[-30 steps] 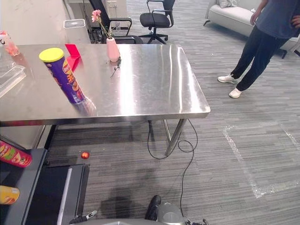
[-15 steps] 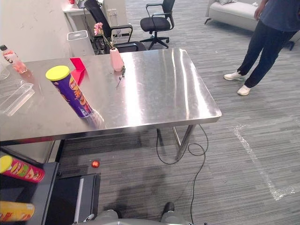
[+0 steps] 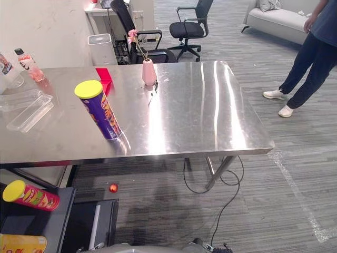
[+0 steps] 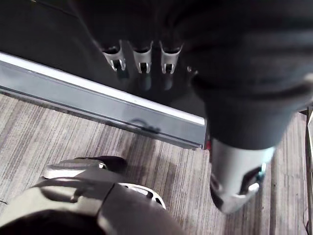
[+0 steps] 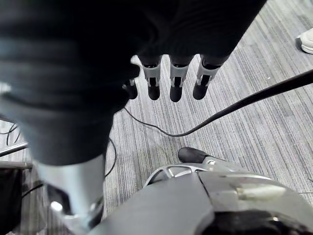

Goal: Put the gum and the chips on the shelf.

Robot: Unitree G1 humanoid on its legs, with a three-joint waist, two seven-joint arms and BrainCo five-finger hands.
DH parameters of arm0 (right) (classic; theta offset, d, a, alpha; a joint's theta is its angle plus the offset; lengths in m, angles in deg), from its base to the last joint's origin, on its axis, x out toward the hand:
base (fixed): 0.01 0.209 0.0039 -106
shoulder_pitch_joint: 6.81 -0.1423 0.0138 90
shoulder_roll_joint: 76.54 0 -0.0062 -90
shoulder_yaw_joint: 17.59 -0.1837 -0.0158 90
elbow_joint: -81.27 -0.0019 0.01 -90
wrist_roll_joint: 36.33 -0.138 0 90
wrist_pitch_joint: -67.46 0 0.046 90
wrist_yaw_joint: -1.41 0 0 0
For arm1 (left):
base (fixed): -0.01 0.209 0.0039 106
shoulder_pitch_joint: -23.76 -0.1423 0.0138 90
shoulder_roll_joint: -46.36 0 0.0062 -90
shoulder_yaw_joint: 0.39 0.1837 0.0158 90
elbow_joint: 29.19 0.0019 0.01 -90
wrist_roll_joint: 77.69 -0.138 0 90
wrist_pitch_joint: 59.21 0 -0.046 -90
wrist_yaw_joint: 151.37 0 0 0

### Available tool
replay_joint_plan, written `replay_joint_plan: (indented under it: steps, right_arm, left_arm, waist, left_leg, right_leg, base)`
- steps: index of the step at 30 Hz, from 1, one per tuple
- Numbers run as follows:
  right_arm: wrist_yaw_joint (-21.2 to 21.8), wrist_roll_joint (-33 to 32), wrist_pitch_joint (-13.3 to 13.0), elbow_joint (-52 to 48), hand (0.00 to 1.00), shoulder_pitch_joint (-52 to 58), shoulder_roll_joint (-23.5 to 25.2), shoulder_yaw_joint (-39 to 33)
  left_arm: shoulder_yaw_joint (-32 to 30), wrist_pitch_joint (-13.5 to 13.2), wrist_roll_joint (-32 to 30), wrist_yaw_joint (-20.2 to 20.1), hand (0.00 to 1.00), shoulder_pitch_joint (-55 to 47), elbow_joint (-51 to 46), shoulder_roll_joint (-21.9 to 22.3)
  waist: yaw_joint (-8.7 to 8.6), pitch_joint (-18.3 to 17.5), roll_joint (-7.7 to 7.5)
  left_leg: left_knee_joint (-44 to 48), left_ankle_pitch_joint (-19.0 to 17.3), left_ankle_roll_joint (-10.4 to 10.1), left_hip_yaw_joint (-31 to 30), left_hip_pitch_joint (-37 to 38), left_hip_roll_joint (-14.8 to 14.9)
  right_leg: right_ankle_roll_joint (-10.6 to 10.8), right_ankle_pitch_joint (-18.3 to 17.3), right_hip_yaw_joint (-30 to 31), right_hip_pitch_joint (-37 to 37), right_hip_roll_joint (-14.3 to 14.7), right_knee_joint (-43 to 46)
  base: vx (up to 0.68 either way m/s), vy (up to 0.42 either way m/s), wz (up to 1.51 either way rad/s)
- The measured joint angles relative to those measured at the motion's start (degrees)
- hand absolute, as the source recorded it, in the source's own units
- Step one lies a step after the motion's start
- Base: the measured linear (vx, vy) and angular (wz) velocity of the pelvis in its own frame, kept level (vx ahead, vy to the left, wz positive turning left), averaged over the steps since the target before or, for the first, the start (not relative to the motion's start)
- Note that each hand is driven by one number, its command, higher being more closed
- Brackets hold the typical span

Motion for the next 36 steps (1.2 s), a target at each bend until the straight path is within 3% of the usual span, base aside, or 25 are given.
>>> replay_joint_plan:
  steps: [5,12,15,24,26,31,33,36]
  right_arm:
    - [-1.4,-2.7,-1.2,0.1,0.0,0.6,0.2,0.0]
    - [-2.5,-4.6,-1.1,1.6,0.0,0.7,0.4,-1.0]
    - [-2.3,-4.6,-0.8,2.3,0.0,0.6,0.5,-1.8]
    - [0.6,-7.1,-0.8,2.8,0.0,-2.2,0.6,-1.6]
    - [2.6,-9.8,-1.3,2.7,0.0,-2.4,0.5,-1.1]
    - [2.9,-16.5,-1.4,1.8,0.0,-3.4,0.7,0.0]
    - [2.3,-18.7,-1.2,1.7,0.0,-3.5,1.0,-0.1]
    - [-2.6,-23.6,-0.9,1.8,0.0,-3.5,1.2,-2.7]
  left_arm:
    - [3.1,0.1,-0.2,0.1,0.0,0.0,0.0,-1.1]
    - [3.5,1.1,-0.2,0.7,0.0,-0.4,-0.6,-1.6]
    - [3.4,1.2,-0.2,1.3,0.0,-0.5,-0.6,-1.7]
    - [1.2,1.1,-0.2,1.4,0.0,-1.5,-0.6,-1.8]
    - [0.8,0.7,-0.2,1.4,0.0,-1.5,-0.6,-1.8]
    - [0.7,0.2,-0.1,1.5,0.0,-1.6,-0.6,-1.7]
    - [0.6,0.0,-0.1,1.6,0.0,-1.6,-0.6,-1.6]
    - [-0.8,0.0,2.2,1.8,0.0,-1.8,-0.5,-1.2]
  waist:
    - [0.16,-0.2,-0.68]
    - [0.53,-1.0,-1.72]
    - [1.81,-1.2,-2.1]
    - [2.99,-1.6,-2.91]
    - [3.24,-1.6,-3.12]
    - [3.27,-1.6,-3.19]
    - [3.28,-1.6,-3.18]
    - [3.28,-1.5,-3.2]
  left_leg:
    - [-3.7,2.2,0.8,-1.2,1.1,-0.7]
    - [-5.5,4.0,1.3,-4.3,0.6,-1.2]
    - [-5.6,4.5,1.5,-5.9,-0.2,-1.6]
    - [-5.6,4.8,1.5,-8.0,-0.4,-2.0]
    - [-5.6,4.9,1.6,-8.8,-0.6,-2.1]
    - [-5.5,5.0,1.7,-9.2,-0.7,-2.2]
    - [-5.5,5.0,1.7,-9.5,-0.8,-2.2]
    - [-5.5,5.2,1.9,-10.6,-1.0,-2.5]
  right_leg:
    - [1.4,-1.3,-0.8,-0.6,-0.6,1.5]
    - [1.5,-2.5,-3.5,-0.5,-1.3,2.9]
    - [1.5,-2.5,-4.9,0.1,-1.6,2.8]
    - [1.4,-2.3,-6.9,1.2,-1.7,2.3]
    - [1.4,-2.4,-7.4,1.4,-1.7,2.3]
    - [1.3,-2.5,-7.9,1.5,-1.8,2.3]
    - [1.3,-2.5,-8.2,1.6,-1.8,2.3]
    - [1.2,-2.5,-9.2,2.3,-2.0,2.3]
  base:
    - [-0.06,0.0,0.1]
    - [-0.04,0.005,0.21]
    - [-0.01,0.016,0.28]
    - [0.01,0.012,0.13]
    - [0.02,0.014,0.13]
    - [0.02,0.015,0.06]
    - [0.01,0.013,0.08]
    - [0.01,0.016,0.16]
